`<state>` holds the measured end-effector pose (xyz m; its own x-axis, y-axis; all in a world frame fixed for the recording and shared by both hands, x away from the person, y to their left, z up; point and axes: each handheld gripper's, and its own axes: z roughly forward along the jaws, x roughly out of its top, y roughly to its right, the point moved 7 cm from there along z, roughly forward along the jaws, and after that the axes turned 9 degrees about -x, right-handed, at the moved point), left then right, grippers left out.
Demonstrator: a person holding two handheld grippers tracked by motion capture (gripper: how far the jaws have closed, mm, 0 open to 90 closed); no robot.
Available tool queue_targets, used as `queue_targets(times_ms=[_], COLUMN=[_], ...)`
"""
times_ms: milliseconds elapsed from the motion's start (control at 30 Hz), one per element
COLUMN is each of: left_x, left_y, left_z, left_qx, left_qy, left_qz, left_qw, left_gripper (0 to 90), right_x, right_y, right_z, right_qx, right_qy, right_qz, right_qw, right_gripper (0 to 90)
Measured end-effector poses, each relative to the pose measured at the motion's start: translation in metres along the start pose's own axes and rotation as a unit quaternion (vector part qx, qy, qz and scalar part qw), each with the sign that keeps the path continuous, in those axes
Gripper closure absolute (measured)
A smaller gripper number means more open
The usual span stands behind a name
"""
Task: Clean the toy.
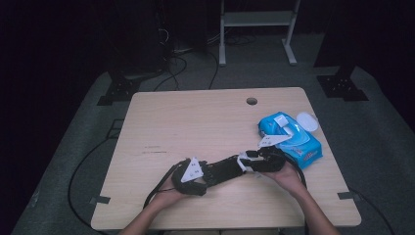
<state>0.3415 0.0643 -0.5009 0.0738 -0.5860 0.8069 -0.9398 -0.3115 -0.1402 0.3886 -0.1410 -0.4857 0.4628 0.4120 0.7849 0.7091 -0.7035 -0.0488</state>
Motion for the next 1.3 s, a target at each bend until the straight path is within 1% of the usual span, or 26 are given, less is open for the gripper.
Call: queue_targets(times_ms=[100,167,233,300,333,367,433,533,567,600,633,667,700,767,800,833,867,900,967,1000,1067,1133,1200,1300], left_x=[0.000,0.000,-0.001,-0.001,-0.001,-0.001,-0.002,-0.002,-0.002,-0.002,-0.001,-0.002,-0.003,-0.008,-0.011,-0.014,-0.016,-0.016,-0.016,-0.016,-0.016,-0.015,-0.015,-0.014], left_y=[0.000,0.001,0.001,0.001,0.001,0.000,-0.001,-0.004,-0.005,-0.007,-0.009,-0.013,-0.016,-0.022,-0.025,-0.027,-0.028,-0.028,-0.028,-0.028,-0.029,-0.028,-0.027,-0.024], left_z=[0.000,0.000,0.000,0.000,0.000,-0.001,-0.002,-0.002,-0.002,-0.003,-0.004,-0.004,-0.004,-0.004,-0.003,-0.002,-0.002,-0.002,-0.002,-0.003,-0.007,-0.009,-0.008,-0.008], left_qx=[0.000,0.001,0.003,0.003,0.002,0.000,-0.006,-0.009,-0.011,-0.012,-0.017,-0.021,-0.025,-0.019,-0.019,-0.023,-0.025,-0.029,-0.030,-0.033,-0.039,-0.042,-0.043,-0.050], left_qy=[0.002,0.005,0.005,0.004,0.005,0.004,0.006,0.007,0.009,0.016,0.026,0.032,0.032,0.025,0.018,0.013,0.012,0.011,0.013,0.017,0.028,0.028,0.026,0.030], left_qz=[0.002,0.005,0.009,0.010,0.007,0.005,-0.006,-0.018,-0.024,-0.035,-0.053,-0.070,-0.087,-0.109,-0.119,-0.129,-0.135,-0.135,-0.130,-0.131,-0.128,-0.118,-0.110,-0.107], left_qw=[1.0000,1.0000,0.9999,0.9999,1.0000,1.0000,0.9999,0.9998,0.9996,0.9992,0.9981,0.9968,0.9953,0.9935,0.9926,0.9913,0.9905,0.9904,0.9910,0.9906,0.9906,0.9918,0.9926,0.9925], left_gripper=[29.7,29.7,29.7,29.7,29.7,29.9,30.2,30.0,29.8,29.9,32.4,32.7,32.4,31.5,30.7,29.7,29.8,30.4,31.9,33.4,41.0,47.0,48.3,51.0], right_x=[-0.001,-0.003,-0.004,-0.005,-0.005,-0.005,-0.007,-0.009,-0.010,-0.010,-0.011,-0.011,-0.012,-0.012,-0.011,-0.010,-0.010,-0.009,-0.009,-0.008,-0.008,-0.007,-0.007,-0.007], right_y=[0.002,0.001,-0.003,-0.006,-0.008,-0.009,-0.011,-0.014,-0.014,-0.015,-0.015,-0.016,-0.017,-0.019,-0.021,-0.023,-0.025,-0.027,-0.030,-0.030,-0.028,-0.023,-0.021,-0.018], right_z=[0.005,0.010,0.015,0.017,0.018,0.017,0.016,0.014,0.013,0.013,0.012,0.012,0.011,0.011,0.010,0.009,0.009,0.010,0.010,0.011,0.010,0.010,0.010,0.009], right_qx=[0.031,0.058,0.074,0.085,0.083,0.077,0.078,0.076,0.073,0.073,0.071,0.070,0.068,0.062,0.062,0.061,0.060,0.060,0.057,0.057,0.051,0.036,0.029,0.009], right_qy=[-0.014,-0.025,-0.034,-0.034,-0.033,-0.029,-0.028,-0.024,-0.022,-0.020,-0.017,-0.014,-0.013,-0.010,-0.009,-0.005,-0.002,-0.001,0.002,0.003,0.003,0.000,-0.002,-0.005], right_qz=[0.009,0.014,0.011,0.009,0.005,-0.008,-0.024,-0.029,-0.035,-0.036,-0.041,-0.045,-0.049,-0.065,-0.072,-0.077,-0.083,-0.088,-0.096,-0.098,-0.097,-0.091,-0.089,-0.087], right_qw=[0.9994,0.9979,0.9966,0.9958,0.9960,0.9966,0.9963,0.9964,0.9965,0.9965,0.9965,0.9964,0.9964,0.9959,0.9954,0.9952,0.9947,0.9943,0.9937,0.9936,0.9940,0.9952,0.9956,0.9961], right_gripper=[46.5,44.7,44.6,46.6,47.3,49.0,51.6,53.4,53.7,54.1,54.7,55.0,55.5,59.2,62.2,63.3,63.8,64.1,64.2,64.3,64.3,63.2,62.5,60.6])
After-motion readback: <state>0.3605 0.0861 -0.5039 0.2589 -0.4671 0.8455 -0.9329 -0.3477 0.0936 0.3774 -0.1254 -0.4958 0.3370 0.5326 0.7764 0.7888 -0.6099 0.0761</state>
